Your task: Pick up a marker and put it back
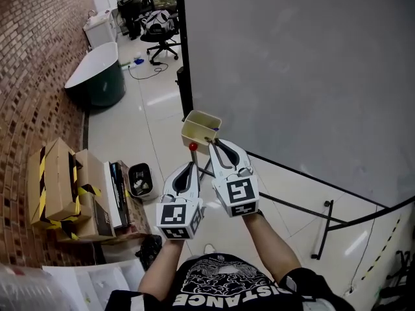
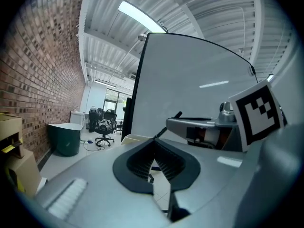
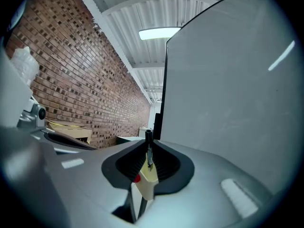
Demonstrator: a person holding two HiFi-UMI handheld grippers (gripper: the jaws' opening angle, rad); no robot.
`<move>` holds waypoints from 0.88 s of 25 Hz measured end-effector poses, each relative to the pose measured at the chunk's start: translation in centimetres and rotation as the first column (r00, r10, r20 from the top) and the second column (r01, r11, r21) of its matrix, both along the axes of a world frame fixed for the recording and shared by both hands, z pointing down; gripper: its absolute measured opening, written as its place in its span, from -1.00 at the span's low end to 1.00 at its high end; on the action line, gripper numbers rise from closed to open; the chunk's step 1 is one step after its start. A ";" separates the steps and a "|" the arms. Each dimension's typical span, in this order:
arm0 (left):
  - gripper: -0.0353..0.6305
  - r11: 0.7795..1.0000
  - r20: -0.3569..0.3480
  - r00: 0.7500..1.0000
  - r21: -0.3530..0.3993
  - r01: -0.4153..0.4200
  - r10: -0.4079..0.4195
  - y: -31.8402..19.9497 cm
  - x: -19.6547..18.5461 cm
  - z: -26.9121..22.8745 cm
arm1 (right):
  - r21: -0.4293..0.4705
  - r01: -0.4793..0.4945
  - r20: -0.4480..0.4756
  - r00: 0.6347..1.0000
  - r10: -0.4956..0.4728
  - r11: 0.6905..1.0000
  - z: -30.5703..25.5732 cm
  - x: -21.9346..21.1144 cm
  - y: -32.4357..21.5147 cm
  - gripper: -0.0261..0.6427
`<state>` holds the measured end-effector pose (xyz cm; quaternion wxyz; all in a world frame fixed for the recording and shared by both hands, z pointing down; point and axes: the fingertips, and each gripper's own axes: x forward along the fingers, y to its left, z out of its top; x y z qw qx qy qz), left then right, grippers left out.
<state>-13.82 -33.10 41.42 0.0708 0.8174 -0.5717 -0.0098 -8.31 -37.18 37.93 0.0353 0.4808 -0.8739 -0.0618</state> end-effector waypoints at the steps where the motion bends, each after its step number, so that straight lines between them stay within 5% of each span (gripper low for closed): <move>1: -0.88 1.000 -0.002 1.000 0.006 0.005 -0.005 0.2 0.1 -0.3 | 0.011 0.004 0.004 1.000 -0.004 1.000 -0.6 0.2 0.6 -0.81; 22: -0.88 0.996 0.009 1.000 0.088 -0.025 0.024 4.3 5.7 -3.1 | 0.050 0.027 0.045 0.999 -0.029 0.998 -3.1 4.6 7.9 -0.80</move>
